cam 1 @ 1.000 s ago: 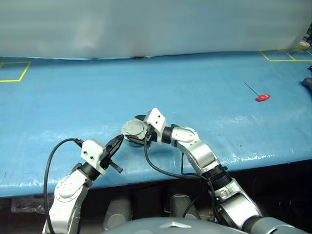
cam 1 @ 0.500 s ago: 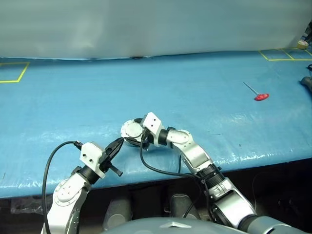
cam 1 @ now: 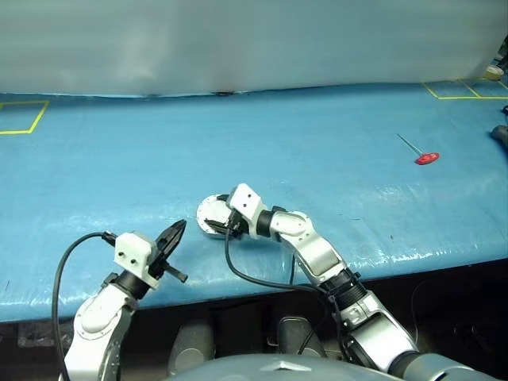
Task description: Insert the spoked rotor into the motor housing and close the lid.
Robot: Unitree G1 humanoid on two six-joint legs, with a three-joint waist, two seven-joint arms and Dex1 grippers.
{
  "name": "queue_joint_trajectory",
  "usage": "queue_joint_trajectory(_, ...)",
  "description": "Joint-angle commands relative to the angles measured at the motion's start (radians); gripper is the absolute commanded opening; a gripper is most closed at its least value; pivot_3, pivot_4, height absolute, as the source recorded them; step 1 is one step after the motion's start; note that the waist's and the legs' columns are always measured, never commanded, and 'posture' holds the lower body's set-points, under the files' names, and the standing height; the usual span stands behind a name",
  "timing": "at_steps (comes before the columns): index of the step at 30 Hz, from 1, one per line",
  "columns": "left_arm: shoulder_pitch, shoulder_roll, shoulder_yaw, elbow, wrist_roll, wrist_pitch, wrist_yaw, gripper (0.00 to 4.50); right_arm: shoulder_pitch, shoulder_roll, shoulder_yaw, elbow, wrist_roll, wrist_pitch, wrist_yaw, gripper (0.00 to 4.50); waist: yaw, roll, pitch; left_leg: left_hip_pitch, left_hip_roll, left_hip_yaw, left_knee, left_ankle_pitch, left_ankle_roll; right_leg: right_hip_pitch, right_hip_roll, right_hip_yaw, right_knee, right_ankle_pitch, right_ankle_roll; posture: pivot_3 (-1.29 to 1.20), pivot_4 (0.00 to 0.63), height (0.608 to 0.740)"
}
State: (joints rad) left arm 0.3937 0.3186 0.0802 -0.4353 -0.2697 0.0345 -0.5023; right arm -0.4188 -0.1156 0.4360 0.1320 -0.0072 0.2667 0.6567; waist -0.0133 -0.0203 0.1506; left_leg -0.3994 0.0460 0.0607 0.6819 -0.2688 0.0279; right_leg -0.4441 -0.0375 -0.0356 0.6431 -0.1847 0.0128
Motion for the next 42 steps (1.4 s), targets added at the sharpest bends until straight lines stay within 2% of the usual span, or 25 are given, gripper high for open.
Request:
queue_joint_trajectory(1,-0.014,0.015,0.031,-0.005,-0.018,-0.011,-0.004,0.00,-0.004,-0.008,0.028,-0.030,-0.006,0.068,0.030,3.05,0.000,0.000,0.000,0.000,0.000,0.000,0.000,0.000,0.000,0.000,0.000,0.000,0.000,0.000,0.000,0.00,0.150,0.740)
queue_joint_trajectory(11,-0.036,0.038,0.057,0.003,-0.044,0.000,-0.017,0.00,-0.036,0.018,-0.008,0.009,0.027,0.145,0.039,3.05,-0.002,0.000,0.000,0.000,0.000,0.000,0.000,0.000,0.000,0.000,0.000,-0.001,0.000,0.000,-0.001,0.00,0.150,0.740)
queue_joint_trajectory(17,-0.052,0.067,0.067,-0.005,-0.071,0.081,-0.020,0.00,-0.032,0.013,0.001,0.023,0.014,0.128,0.038,3.05,-0.007,0.000,0.000,0.001,0.001,0.000,0.000,0.000,0.000,0.001,0.000,-0.001,0.000,-0.001,-0.001,0.00,0.150,0.740)
queue_joint_trajectory(25,-0.187,0.100,0.061,0.060,-0.141,0.269,-0.035,0.00,-0.020,0.020,0.013,0.017,0.008,0.121,0.033,3.05,-0.009,0.000,0.000,0.002,0.000,0.000,0.000,0.000,0.000,0.001,0.000,-0.002,0.000,0.000,-0.001,0.00,0.150,0.740)
queue_joint_trajectory(29,-0.319,0.090,0.080,0.120,-0.279,0.459,-0.038,0.00,-0.010,0.020,0.018,0.009,0.002,0.116,0.029,3.05,-0.008,0.000,0.000,0.002,0.000,-0.001,0.000,0.000,0.000,0.002,0.000,-0.002,0.001,-0.001,-0.001,0.00,0.150,0.740)
queue_joint_trajectory(35,-0.470,0.119,0.113,0.228,-0.363,0.650,-0.025,0.00,-0.001,0.017,0.020,-0.009,0.001,0.122,0.020,3.05,-0.014,-0.001,0.000,0.002,-0.001,-0.001,-0.001,0.000,0.000,0.002,0.001,-0.001,0.000,0.000,-0.001,0.00,0.150,0.740)
queue_joint_trajectory(42,-0.566,0.166,0.090,0.280,-0.370,0.707,-0.095,0.00,0.012,0.015,0.021,-0.028,0.003,0.129,0.008,3.05,-0.012,-0.001,0.000,0.002,-0.001,-0.002,-0.002,0.000,0.000,0.002,0.002,-0.001,0.000,-0.001,-0.001,0.00,0.150,0.740)
